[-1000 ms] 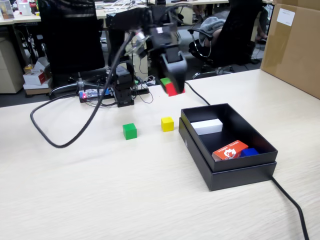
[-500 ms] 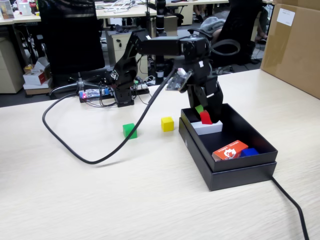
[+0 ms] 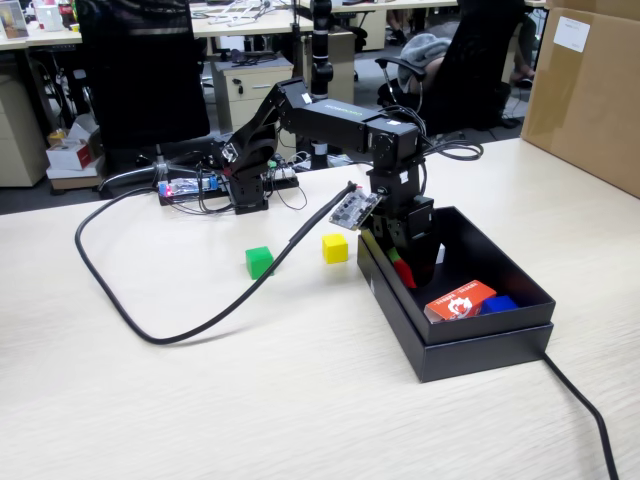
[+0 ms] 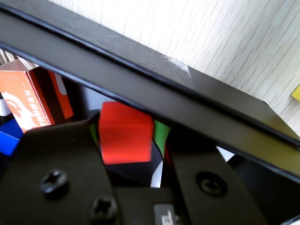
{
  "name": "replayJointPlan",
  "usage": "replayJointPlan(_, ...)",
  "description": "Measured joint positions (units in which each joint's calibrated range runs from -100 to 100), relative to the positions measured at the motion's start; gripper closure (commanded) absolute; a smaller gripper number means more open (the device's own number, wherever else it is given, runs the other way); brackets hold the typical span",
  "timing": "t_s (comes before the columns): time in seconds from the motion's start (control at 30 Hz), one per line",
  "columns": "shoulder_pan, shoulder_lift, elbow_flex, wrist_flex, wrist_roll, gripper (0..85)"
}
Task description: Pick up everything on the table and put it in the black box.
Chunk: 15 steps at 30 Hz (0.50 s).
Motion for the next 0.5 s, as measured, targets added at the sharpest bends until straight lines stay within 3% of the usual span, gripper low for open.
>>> replayJointPlan(0.13,0.00,-0.13,0.00,-0.08,0.00,45.8)
replayJointPlan(0.5,0.73,-18.38,-0.18,-1.47,0.20,45.9)
